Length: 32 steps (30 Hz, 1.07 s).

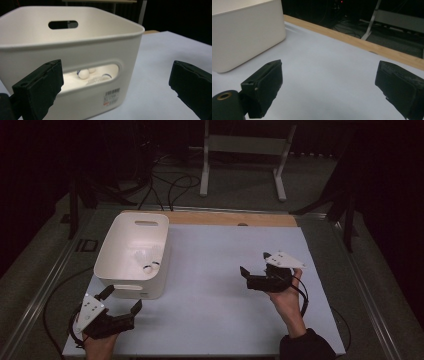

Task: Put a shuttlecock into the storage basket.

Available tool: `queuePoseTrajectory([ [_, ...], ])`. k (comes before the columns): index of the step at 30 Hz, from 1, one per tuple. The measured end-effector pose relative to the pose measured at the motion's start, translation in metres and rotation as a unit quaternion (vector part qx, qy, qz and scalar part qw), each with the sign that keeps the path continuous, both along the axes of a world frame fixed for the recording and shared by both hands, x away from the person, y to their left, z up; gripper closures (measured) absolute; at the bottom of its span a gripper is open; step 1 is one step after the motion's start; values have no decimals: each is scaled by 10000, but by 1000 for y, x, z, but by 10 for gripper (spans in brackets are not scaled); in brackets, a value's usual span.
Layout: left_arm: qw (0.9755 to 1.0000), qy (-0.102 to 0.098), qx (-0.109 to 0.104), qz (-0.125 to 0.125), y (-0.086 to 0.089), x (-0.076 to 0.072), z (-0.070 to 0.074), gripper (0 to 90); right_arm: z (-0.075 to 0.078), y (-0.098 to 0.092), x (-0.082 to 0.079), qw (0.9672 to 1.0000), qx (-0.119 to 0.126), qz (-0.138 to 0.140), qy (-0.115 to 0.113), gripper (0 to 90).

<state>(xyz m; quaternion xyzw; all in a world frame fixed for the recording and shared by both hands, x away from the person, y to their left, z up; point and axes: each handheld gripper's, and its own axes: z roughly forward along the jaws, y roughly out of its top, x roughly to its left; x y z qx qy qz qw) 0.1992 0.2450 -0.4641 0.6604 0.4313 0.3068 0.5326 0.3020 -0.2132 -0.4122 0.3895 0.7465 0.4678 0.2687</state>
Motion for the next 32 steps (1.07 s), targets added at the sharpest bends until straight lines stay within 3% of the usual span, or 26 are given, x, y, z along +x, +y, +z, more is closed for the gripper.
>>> queuePoseTrajectory([
  [3, 10000, -35, -51, 21, 3, 0, 4, 2, -1, -4, -9, 9999, -147, -22, -66, 75],
  [7, 10000, -38, -52, 12, 6, 1, 8, 2, -5, -14, -16, 9999, -161, -14, -51, 75],
  [14, 10000, -27, 0, -32, 5, 5, 8, 2, -24, -35, -30, 9999, 22, -88, -61, 76],
  [16, 10000, -34, 6, -14, 6, 7, 8, 2, -30, -43, -34, 9998, 192, -73, -75, 76],
  [20, 10000, -20, 29, -20, 5, 8, 7, 2, -39, -45, -39, 9992, 367, -75, -138, 75],
  [24, 10000, -1, 35, -17, 5, 9, 4, 2, -45, -44, -45, 9992, 323, -93, -201, 76],
  [32, 9999, 29, 113, -53, 3, 10, 0, 2, -49, -45, -52, 9978, 471, -143, -445, 76],
])
